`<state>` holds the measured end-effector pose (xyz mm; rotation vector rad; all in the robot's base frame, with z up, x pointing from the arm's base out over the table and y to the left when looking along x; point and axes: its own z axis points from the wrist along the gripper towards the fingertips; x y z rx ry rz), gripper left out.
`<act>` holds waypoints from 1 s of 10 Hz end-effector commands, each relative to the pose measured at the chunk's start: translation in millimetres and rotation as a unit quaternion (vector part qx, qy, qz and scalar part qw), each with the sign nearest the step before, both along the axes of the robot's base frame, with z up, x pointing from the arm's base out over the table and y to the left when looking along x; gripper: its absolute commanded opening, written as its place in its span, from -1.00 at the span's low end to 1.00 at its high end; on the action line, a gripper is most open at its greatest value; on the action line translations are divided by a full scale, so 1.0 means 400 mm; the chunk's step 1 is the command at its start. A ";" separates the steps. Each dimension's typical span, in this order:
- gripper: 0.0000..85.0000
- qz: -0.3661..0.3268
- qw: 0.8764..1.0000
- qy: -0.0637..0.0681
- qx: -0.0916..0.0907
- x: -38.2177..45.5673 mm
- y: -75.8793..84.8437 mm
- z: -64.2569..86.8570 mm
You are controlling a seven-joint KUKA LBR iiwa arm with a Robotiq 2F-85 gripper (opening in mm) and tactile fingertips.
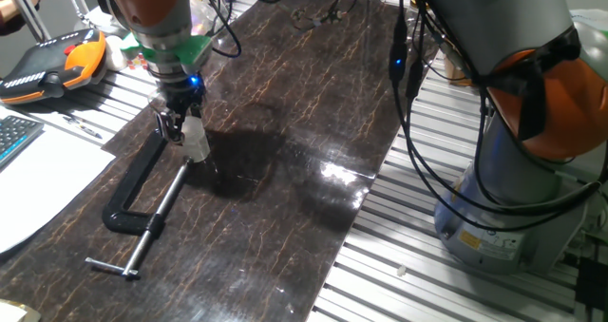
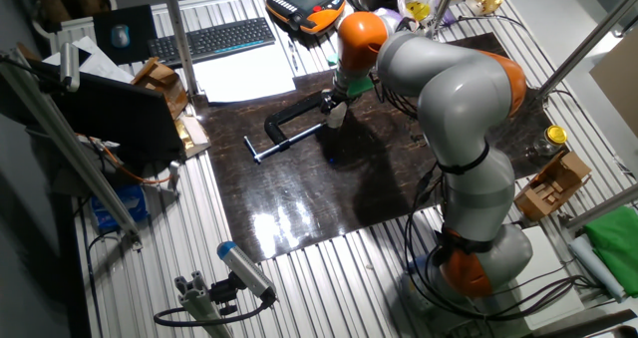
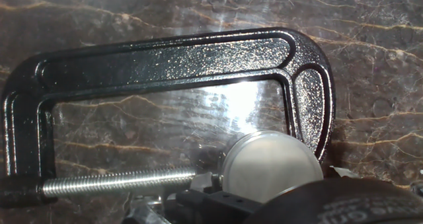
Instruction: Screw the lid onto the jar
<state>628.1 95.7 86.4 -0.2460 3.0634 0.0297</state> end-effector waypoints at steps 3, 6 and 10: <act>1.00 -0.001 1.000 -0.001 0.000 0.001 0.001 -0.005; 1.00 -0.001 1.000 -0.001 0.001 0.001 0.000 -0.008; 1.00 -0.004 1.000 -0.001 0.005 0.002 0.000 -0.018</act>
